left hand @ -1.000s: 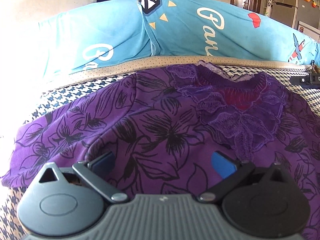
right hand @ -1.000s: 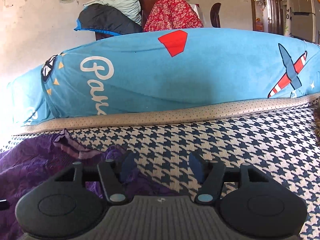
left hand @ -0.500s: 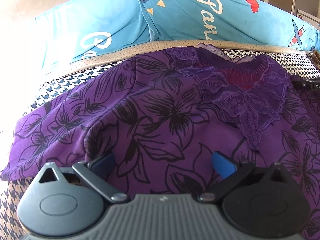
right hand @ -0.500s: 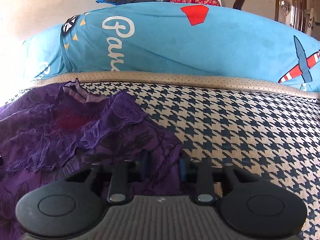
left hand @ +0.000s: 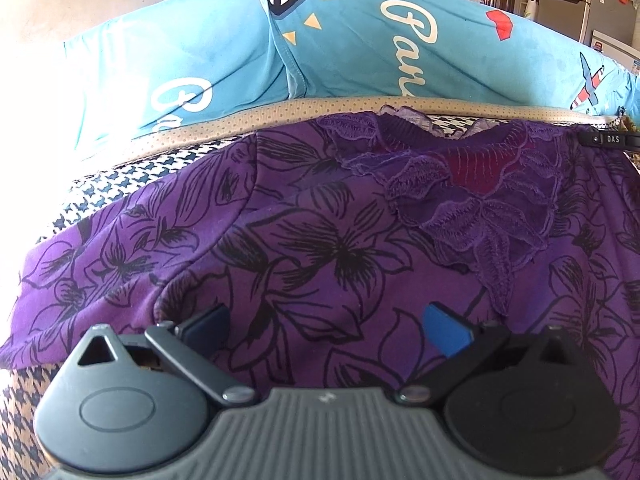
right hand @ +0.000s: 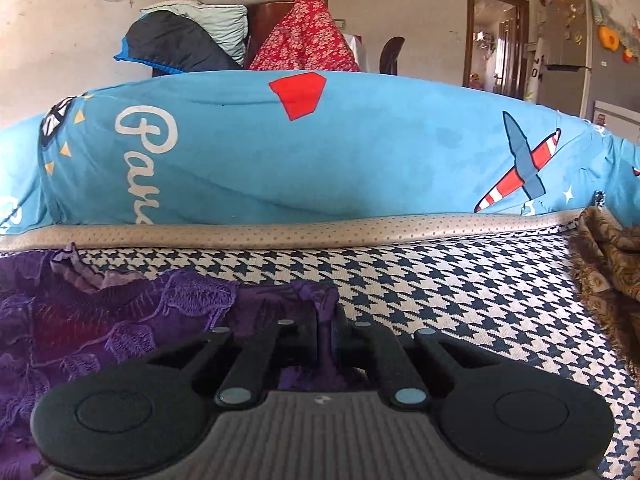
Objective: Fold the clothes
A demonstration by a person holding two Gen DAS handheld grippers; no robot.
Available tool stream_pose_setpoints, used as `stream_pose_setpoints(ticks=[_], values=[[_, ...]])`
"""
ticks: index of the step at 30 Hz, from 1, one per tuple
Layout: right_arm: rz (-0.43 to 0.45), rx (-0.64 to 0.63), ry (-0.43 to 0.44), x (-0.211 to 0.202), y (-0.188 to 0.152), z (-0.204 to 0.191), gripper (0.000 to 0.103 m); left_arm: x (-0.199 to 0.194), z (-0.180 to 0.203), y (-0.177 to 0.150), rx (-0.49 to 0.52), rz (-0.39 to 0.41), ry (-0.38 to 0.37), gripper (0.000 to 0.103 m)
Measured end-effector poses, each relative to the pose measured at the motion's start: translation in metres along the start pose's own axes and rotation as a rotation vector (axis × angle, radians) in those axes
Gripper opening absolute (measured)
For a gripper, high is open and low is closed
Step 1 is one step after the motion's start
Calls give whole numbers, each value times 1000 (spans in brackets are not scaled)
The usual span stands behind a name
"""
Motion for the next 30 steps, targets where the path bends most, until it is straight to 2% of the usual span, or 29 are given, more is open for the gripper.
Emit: stream_pose_setpoints(ticks=[6, 10, 13, 15, 16, 17, 18, 20, 22, 25, 30], values=[[44, 67, -82, 11, 12, 5, 4, 5, -5, 2, -20, -17, 14, 103], [19, 55, -154, 24, 5, 10, 4, 11, -13, -1, -33, -38, 29, 103], [-44, 40, -179, 39, -11, 10, 4, 15, -11, -5, -26, -70, 31, 103], [-66, 15, -192, 42, -10, 7, 6, 15, -10, -6, -8, -70, 41, 103], [-75, 1, -199, 42, -8, 4, 7, 14, -9, -7, -2, -70, 44, 103], [-84, 3, -194, 41, -6, 4, 14, 14, -9, -7, -4, -72, 43, 103], [-80, 27, -186, 38, -3, 5, 30, 13, -10, -7, -17, -73, 34, 103], [-54, 78, -169, 31, 4, 8, 45, 8, -13, -2, -50, -56, 2, 103], [-52, 80, -157, 26, 11, 9, 47, 3, -15, 4, -70, -34, -18, 103], [-43, 70, -145, 19, 20, 4, 50, 0, -17, 12, -52, -11, 41, 103], [15, 38, -33, 9, 33, -25, 50, 1, -31, 19, -67, -22, 79, 103]])
Point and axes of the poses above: each gripper's, at about its wrist camera, not at the fingertips, and x roughly the way its jaws point, z to its right, y to its top, the point moved 4 cm from there along x, roughly the way its jaws point, and after that the axes turned 9 degrees about y, right-handed, at the moved point
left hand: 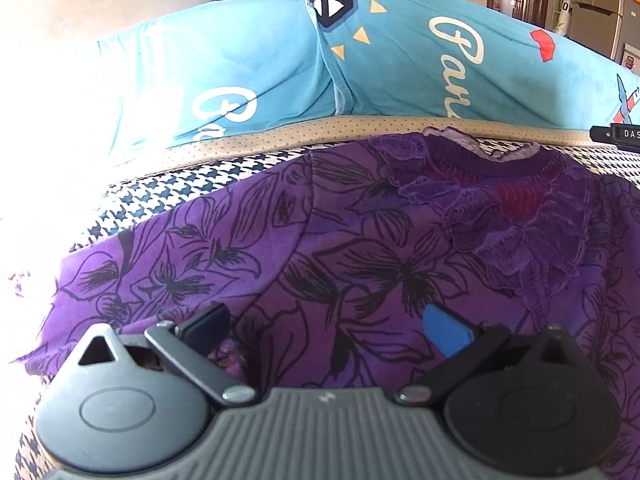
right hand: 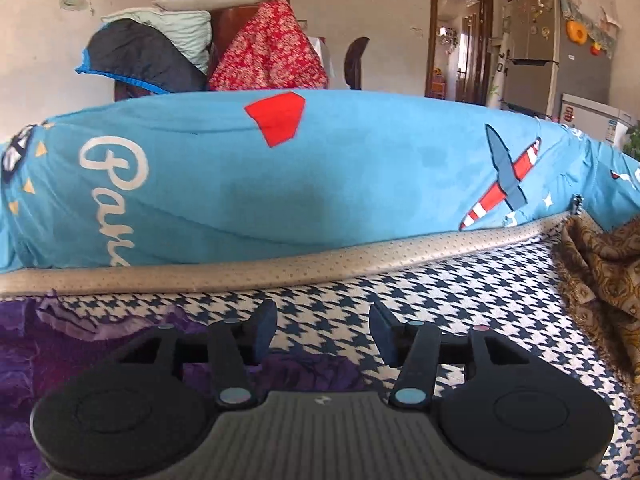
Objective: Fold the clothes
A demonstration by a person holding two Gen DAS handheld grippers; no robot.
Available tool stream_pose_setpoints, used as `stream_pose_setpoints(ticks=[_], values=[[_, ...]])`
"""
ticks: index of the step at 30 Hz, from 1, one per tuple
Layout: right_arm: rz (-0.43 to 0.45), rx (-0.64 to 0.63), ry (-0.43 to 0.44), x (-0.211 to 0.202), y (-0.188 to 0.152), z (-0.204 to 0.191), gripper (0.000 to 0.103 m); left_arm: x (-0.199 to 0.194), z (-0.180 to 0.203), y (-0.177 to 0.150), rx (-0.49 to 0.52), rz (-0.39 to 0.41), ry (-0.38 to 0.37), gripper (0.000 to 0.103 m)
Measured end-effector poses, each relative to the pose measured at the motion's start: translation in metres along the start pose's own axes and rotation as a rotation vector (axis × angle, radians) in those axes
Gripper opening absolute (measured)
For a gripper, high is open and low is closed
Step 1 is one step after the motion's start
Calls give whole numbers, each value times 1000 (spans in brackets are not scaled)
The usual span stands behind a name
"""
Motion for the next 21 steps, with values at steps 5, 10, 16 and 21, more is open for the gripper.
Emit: stream_pose_setpoints(ticks=[5, 10, 16, 21], values=[[34, -98, 193, 2, 10, -60, 51, 9, -13, 2, -32, -42, -3, 103], [44, -152, 375, 15, 10, -120, 55, 22, -19, 1, -41, -76, -3, 103], [17, -237, 451, 40, 0, -171, 67, 31, -27, 3, -69, -83, -17, 103], [-5, -360, 480, 53, -15, -198, 67, 35, -32, 0, -71, -90, -10, 103]])
Point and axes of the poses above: each gripper's, at about its wrist camera, not at the fingertips, and x roughly the way its jaws point, z to its right, y to its top, the point moved 4 cm from there along x, roughly the way its jaws point, and after that the axes turned 9 degrees about y, right-handed, at the moved point
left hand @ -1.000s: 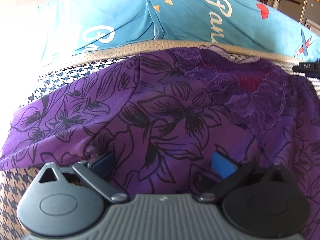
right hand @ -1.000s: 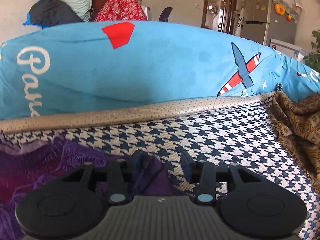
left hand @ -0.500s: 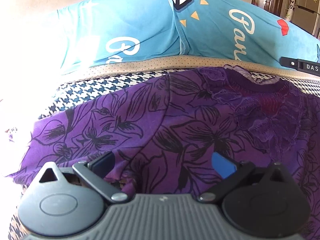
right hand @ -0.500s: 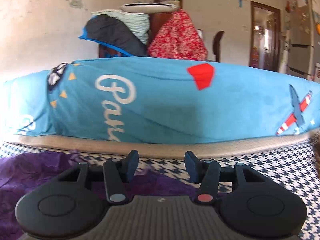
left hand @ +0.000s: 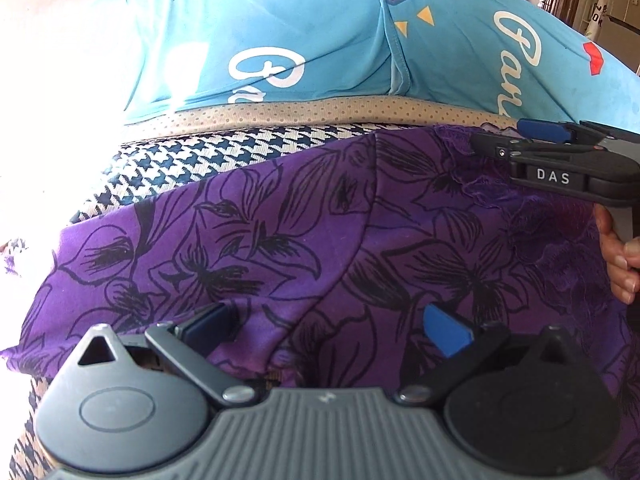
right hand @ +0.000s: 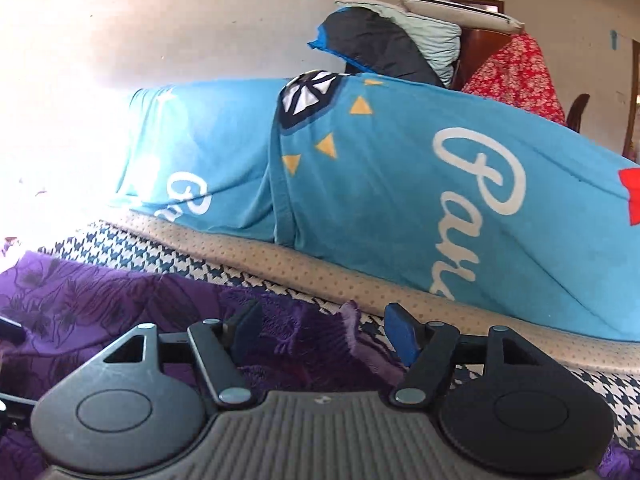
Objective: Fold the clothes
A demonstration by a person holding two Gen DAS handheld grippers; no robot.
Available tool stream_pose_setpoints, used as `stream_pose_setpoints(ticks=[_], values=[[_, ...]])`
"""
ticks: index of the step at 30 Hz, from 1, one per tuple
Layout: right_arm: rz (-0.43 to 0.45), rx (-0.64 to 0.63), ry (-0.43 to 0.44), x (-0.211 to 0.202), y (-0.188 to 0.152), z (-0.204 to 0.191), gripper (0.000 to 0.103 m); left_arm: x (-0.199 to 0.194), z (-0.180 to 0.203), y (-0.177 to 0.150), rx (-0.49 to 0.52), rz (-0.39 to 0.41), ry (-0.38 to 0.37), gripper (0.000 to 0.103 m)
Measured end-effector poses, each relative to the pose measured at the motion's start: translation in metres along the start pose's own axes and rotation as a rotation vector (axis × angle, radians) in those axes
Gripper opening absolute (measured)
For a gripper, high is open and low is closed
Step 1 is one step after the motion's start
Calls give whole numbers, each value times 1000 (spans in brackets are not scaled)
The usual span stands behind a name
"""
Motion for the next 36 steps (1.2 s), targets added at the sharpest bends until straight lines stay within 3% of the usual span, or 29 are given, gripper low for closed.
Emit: stream_pose_setpoints(ticks=[9, 11, 15, 21, 25, 28, 31, 34, 36], values=[[-54, -6, 9, 29, -10, -11, 66, 5, -2, -1, -4, -5, 6, 103], [-55, 2, 17, 32, -11, -13, 55, 6, -1, -1, -1, -2, 13, 103], [-45, 20, 37, 33, -8, -15, 19, 8, -1, 0, -3, 10, 21, 103], [-8, -1, 15, 36, -5, -16, 10, 14, -3, 7, -14, 42, 31, 103], [76, 14, -24, 38, 9, -17, 9, 22, -8, 15, -17, 77, 86, 103], [139, 23, -46, 42, 19, -24, 9, 32, -23, 21, -94, 88, 107, 103], [104, 27, -94, 58, 18, -27, 9, 32, -21, 21, -80, 95, 128, 103], [37, 32, -124, 68, 15, -27, 17, 31, -22, 20, -82, 94, 126, 103], [65, 59, -128, 60, 15, -23, 41, 31, -27, 22, -110, 76, 117, 103]])
Point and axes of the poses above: each gripper's, at about its wrist camera, not at the fingertips, and x roughly the way its jaws point, z to its right, y to its top, the point moved 4 cm from there along x, roughly the way its jaws point, and after that the axes turned 9 degrees about y, right-handed, at the moved point
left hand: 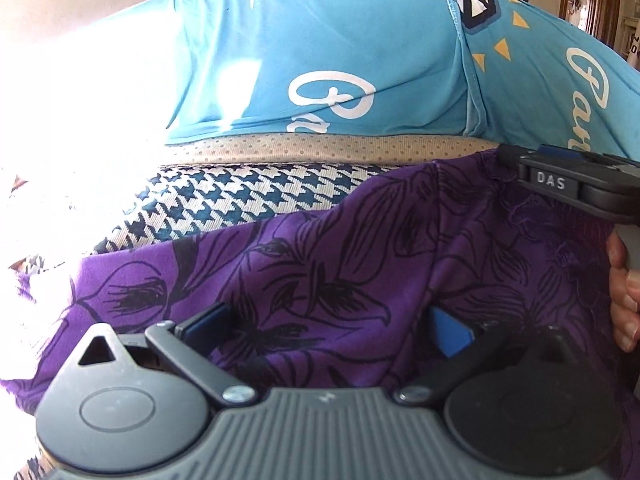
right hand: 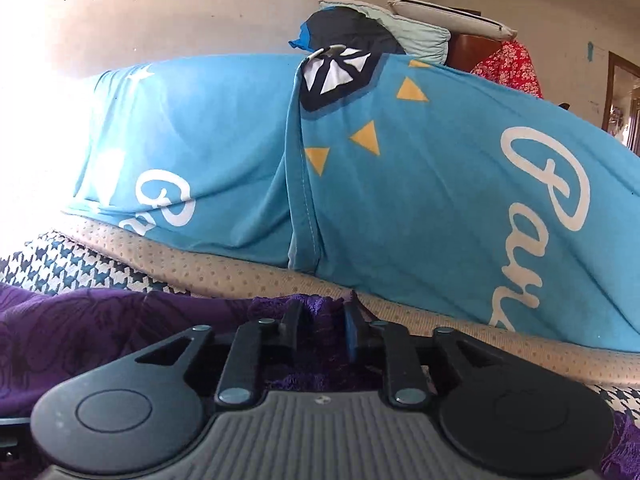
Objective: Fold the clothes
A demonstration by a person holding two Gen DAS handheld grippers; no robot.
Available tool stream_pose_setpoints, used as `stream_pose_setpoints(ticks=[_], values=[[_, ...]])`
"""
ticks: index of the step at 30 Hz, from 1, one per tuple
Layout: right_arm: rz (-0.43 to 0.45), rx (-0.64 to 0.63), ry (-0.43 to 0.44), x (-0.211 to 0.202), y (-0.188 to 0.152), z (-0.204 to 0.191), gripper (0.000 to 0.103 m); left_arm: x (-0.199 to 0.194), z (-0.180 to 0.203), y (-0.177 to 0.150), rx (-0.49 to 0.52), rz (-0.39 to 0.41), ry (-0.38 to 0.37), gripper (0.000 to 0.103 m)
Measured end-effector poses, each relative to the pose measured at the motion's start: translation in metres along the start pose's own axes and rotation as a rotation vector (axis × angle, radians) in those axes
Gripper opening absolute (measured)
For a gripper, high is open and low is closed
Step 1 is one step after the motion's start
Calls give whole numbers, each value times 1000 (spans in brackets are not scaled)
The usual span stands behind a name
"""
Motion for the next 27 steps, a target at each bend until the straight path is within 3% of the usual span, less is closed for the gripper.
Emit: stream_pose_setpoints(ticks=[3, 6, 12, 16, 24, 27], values=[[27, 101, 5, -15, 1, 14, 59, -2, -5, 1, -33, -14, 24, 103], [5, 194, 8, -35, 1, 32, 59, -10, -9, 1, -50, -13, 48, 103], [-32, 170, -77, -98, 1, 59, 59, -33, -4, -1, -24, 26, 91, 103], [-56, 189, -140, -145, -11, 84, 62, -50, 6, -6, -2, 32, 36, 103], [-175, 338, -361, -235, -74, 138, 64, -81, 35, -20, 103, 82, -36, 103], [-226, 355, -402, -261, -92, 144, 64, -90, 43, -33, 137, 85, -65, 103]])
Point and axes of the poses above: each gripper's, at about its wrist camera, not at the fingertips, and x roughly the way its jaws point, z to its right, y to its top, the point moved 4 cm from there along x, roughly the way its jaws point, and after that the axes turned 9 degrees about y, right-handed, at the moved point
